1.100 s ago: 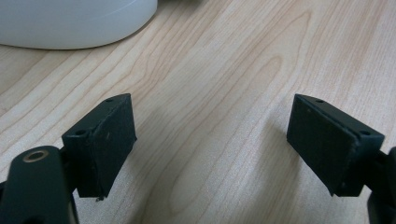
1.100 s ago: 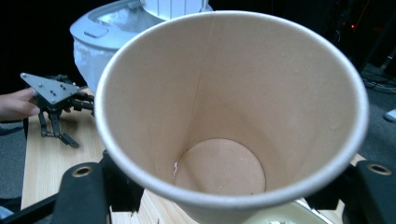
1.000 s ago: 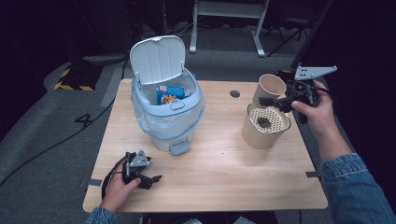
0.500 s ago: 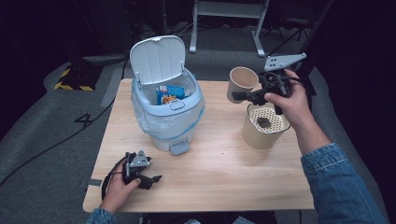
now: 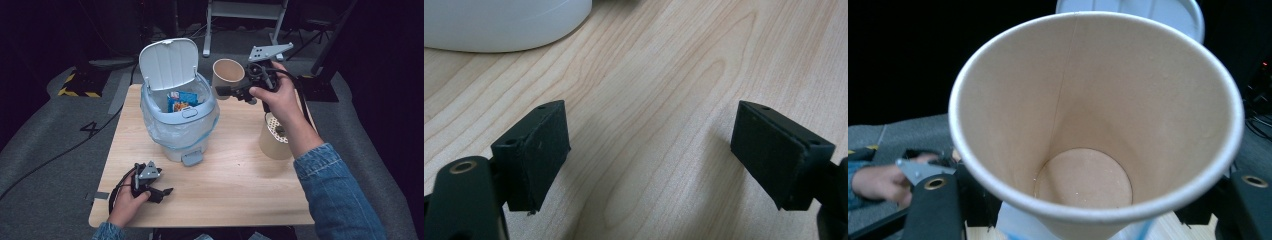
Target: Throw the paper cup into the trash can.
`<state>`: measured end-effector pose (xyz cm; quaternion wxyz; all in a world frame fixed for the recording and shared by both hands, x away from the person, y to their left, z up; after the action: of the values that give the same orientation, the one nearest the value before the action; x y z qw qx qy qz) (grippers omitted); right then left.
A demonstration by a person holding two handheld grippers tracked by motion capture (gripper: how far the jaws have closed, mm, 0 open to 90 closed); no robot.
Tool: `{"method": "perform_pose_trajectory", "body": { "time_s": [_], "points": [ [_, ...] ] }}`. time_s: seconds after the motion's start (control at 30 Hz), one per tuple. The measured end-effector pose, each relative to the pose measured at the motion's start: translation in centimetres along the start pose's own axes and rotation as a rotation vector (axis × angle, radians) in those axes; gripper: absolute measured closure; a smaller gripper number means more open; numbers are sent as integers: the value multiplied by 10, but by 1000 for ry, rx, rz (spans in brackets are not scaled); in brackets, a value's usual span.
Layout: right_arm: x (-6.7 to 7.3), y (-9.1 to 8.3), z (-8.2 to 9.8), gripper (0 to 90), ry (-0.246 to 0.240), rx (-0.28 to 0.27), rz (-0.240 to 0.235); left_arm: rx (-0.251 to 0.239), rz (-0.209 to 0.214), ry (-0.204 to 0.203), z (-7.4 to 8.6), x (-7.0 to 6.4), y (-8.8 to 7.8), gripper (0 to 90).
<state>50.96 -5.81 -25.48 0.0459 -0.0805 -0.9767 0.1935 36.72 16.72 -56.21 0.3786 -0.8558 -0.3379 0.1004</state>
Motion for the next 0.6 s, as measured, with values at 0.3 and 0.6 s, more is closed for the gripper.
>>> {"method": "perform_pose_trajectory", "body": {
  "time_s": [0.3, 0.6],
  "points": [
    [6, 41, -14, 296, 1, -12, -41, 1, 0, 0, 0, 0, 0, 161],
    [11, 89, -18, 293, 34, 6, -71, 2, -6, -5, 0, 0, 0, 163]
  ]
}}
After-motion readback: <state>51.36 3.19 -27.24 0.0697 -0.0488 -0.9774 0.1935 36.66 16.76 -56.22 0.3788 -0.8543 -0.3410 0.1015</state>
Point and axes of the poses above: each handheld gripper's, and its own axes: y roughly forward along the jaws, z roughly out of its underside, x roughly to its left, the point moved 8 cm from there along y, roughly forward along the jaws, and after that the axes turned 8 degrees about -z, right-handed, at the moved point
